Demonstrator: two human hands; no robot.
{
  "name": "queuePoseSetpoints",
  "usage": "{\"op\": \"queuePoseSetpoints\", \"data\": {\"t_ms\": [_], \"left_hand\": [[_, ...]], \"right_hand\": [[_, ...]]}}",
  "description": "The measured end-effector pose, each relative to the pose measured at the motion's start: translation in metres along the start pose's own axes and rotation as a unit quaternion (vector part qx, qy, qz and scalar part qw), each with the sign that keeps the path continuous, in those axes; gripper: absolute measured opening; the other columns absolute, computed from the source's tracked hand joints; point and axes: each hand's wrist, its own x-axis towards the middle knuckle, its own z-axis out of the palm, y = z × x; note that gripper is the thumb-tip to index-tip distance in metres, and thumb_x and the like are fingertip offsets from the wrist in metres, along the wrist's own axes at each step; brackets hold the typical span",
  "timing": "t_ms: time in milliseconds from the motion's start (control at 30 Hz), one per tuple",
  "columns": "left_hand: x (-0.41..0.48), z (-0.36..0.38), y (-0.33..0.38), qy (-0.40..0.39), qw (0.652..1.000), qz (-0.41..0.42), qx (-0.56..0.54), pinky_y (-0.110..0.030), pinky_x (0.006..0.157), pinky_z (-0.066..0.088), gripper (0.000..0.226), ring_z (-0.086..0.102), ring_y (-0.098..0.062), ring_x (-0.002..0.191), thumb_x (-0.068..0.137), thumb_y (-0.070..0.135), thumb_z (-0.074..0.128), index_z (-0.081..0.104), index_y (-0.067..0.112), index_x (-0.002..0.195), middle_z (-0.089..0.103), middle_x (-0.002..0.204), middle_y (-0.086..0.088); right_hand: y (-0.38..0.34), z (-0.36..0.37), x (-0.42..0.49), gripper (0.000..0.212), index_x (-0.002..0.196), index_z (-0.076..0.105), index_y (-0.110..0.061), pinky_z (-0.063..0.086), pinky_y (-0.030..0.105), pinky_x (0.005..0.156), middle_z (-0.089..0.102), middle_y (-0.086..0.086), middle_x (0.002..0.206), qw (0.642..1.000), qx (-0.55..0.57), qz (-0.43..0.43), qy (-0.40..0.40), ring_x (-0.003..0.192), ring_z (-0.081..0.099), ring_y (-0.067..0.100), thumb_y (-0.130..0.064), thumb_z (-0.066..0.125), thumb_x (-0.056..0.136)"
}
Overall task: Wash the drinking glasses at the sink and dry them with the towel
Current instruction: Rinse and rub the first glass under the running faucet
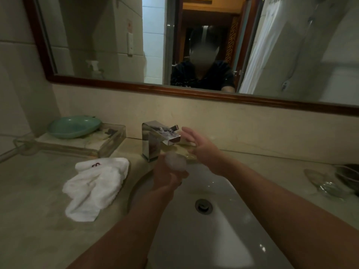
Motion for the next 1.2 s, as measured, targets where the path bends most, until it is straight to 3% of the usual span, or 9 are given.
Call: {"op": "queuePoseSetpoints", "data": {"t_ms": [100,167,233,400,567,800,967,1067,1200], "left_hand": [[-0.003,-0.001,0.004,-0.033,0.999,0.011,0.02,-0.024,0.056,0.05,0.052,0.061,-0.008,0.073,0.072,-0.001,0.086,0.058,0.019,0.112,0.063,0.097,0.0],[-0.006,0.007,0.018,-0.109,0.989,0.042,0.095,-0.029,0.051,0.048,0.034,0.063,-0.017,0.06,0.061,0.004,0.086,0.068,0.008,0.09,0.068,0.081,-0.008],[-0.008,0.013,0.024,-0.185,0.958,0.035,0.215,-0.023,0.05,0.05,0.024,0.064,-0.011,0.057,0.062,0.008,0.086,0.07,0.015,0.078,0.069,0.074,0.001],[-0.027,0.022,0.02,-0.318,0.898,0.063,0.296,-0.024,0.068,0.055,0.031,0.07,-0.005,0.077,0.069,0.022,0.093,0.074,0.028,0.093,0.076,0.091,0.007],[-0.027,0.028,0.022,-0.387,0.844,0.046,0.369,-0.028,0.08,0.058,0.049,0.068,-0.008,0.09,0.068,0.029,0.093,0.072,0.029,0.112,0.072,0.108,0.003],[-0.034,0.03,0.025,-0.402,0.833,0.043,0.378,-0.033,0.092,0.056,0.079,0.065,-0.017,0.106,0.066,0.025,0.095,0.058,0.032,0.135,0.066,0.12,0.008],[-0.034,0.033,0.024,-0.419,0.815,0.045,0.398,-0.043,0.097,0.058,0.087,0.063,-0.019,0.111,0.061,0.022,0.098,0.055,0.034,0.136,0.062,0.124,0.009],[-0.036,0.036,0.024,-0.43,0.801,0.057,0.412,-0.042,0.099,0.056,0.089,0.063,-0.019,0.111,0.063,0.021,0.098,0.052,0.029,0.14,0.061,0.12,0.009],[-0.04,0.036,0.025,-0.438,0.8,0.047,0.408,-0.04,0.097,0.056,0.088,0.063,-0.019,0.111,0.067,0.02,0.096,0.051,0.028,0.142,0.062,0.122,0.008]], "right_hand": [[0.004,-0.017,-0.027,0.066,0.124,0.067,-0.025,0.055,0.03,0.073,0.068,-0.002,0.117,0.983,-0.181,-0.009,0.044,0.085,0.061,0.007,0.017,0.041,0.08],[0.011,-0.022,-0.05,0.056,0.109,0.072,-0.019,0.052,0.022,0.067,0.072,0.001,0.107,0.952,-0.307,0.013,-0.012,0.071,0.06,0.005,0.015,0.045,0.076],[0.022,-0.018,-0.075,0.05,0.117,0.071,-0.013,0.04,0.007,0.06,0.069,-0.002,0.105,0.917,-0.389,0.033,-0.084,0.07,0.06,0.002,0.012,0.05,0.079],[0.049,-0.015,-0.113,0.057,0.141,0.055,-0.024,0.044,0.011,0.055,0.068,0.004,0.122,0.915,-0.367,0.107,-0.127,0.079,0.071,0.014,-0.002,0.058,0.088],[0.07,-0.01,-0.129,0.056,0.13,0.064,-0.021,0.057,0.027,0.056,0.067,-0.007,0.118,0.939,-0.289,0.144,-0.115,0.087,0.075,0.019,0.007,0.054,0.082],[0.077,-0.012,-0.135,0.05,0.127,0.068,-0.025,0.064,0.037,0.07,0.067,0.002,0.121,0.942,-0.246,0.177,-0.142,0.095,0.074,0.021,0.004,0.059,0.088],[0.08,-0.016,-0.138,0.043,0.122,0.069,-0.021,0.062,0.034,0.076,0.067,-0.003,0.125,0.944,-0.188,0.194,-0.189,0.102,0.072,0.021,0.004,0.066,0.087],[0.081,-0.016,-0.139,0.05,0.132,0.061,-0.03,0.063,0.034,0.08,0.064,-0.002,0.129,0.94,-0.234,0.186,-0.164,0.106,0.069,0.02,-0.003,0.066,0.09],[0.081,-0.016,-0.14,0.041,0.12,0.07,-0.018,0.062,0.034,0.083,0.071,0.003,0.119,0.946,-0.189,0.19,-0.181,0.102,0.073,0.02,0.008,0.058,0.091]]}}
